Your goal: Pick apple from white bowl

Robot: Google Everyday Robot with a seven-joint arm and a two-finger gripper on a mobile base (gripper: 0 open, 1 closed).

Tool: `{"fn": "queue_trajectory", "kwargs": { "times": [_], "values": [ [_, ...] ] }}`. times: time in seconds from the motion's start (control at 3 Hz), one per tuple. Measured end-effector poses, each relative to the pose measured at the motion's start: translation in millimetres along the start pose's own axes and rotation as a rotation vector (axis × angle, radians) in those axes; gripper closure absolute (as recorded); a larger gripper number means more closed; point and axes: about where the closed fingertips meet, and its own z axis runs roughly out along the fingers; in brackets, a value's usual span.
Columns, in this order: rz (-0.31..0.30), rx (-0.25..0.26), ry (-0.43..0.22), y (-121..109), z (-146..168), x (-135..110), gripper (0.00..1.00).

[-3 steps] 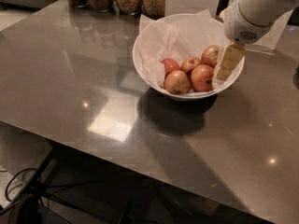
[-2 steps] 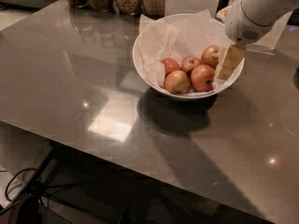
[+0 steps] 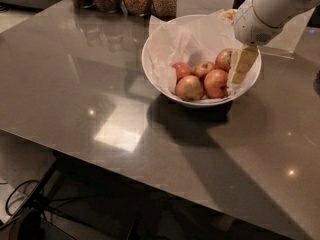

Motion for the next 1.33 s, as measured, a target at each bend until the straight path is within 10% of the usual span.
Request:
{"fn": "queue_trajectory", "kwargs": {
  "times": [1.0, 1.33],
  "values": [
    [0.042, 0.008, -0.005, -4, 2, 35, 0.00],
    [0.042, 0.008, -0.005, -4, 2, 35, 0.19]
  ]
}}
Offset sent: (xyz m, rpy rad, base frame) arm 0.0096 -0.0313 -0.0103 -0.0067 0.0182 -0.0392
